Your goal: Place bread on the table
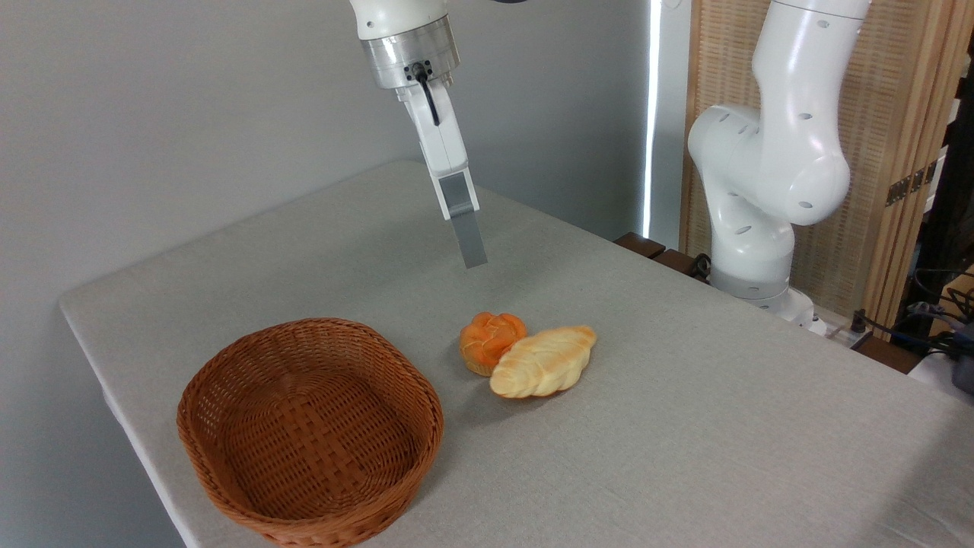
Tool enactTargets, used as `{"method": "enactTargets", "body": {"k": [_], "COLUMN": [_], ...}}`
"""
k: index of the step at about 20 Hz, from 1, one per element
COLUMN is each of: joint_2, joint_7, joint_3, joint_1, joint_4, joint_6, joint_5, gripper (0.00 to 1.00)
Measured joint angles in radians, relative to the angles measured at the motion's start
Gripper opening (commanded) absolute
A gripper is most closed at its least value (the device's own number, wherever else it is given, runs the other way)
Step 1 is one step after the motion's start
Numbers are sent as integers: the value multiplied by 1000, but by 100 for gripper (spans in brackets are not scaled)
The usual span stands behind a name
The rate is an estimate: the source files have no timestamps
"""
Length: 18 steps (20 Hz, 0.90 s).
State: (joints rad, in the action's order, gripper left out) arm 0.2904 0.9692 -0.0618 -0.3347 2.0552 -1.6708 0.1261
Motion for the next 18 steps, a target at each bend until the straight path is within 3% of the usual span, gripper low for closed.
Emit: {"method": "enactTargets", "body": {"k": [4,11,18], "joint_2": [0,-14,-166], "joint_7": [-26,-282,-387], "joint_3": [-3,-42,-81], "joint_1": [1,2,6], "joint_4": [-8,-72,-274], "joint_6": [-4,-45,-36], "joint_5": [0,-29,-113], "gripper": [100,100,100]}}
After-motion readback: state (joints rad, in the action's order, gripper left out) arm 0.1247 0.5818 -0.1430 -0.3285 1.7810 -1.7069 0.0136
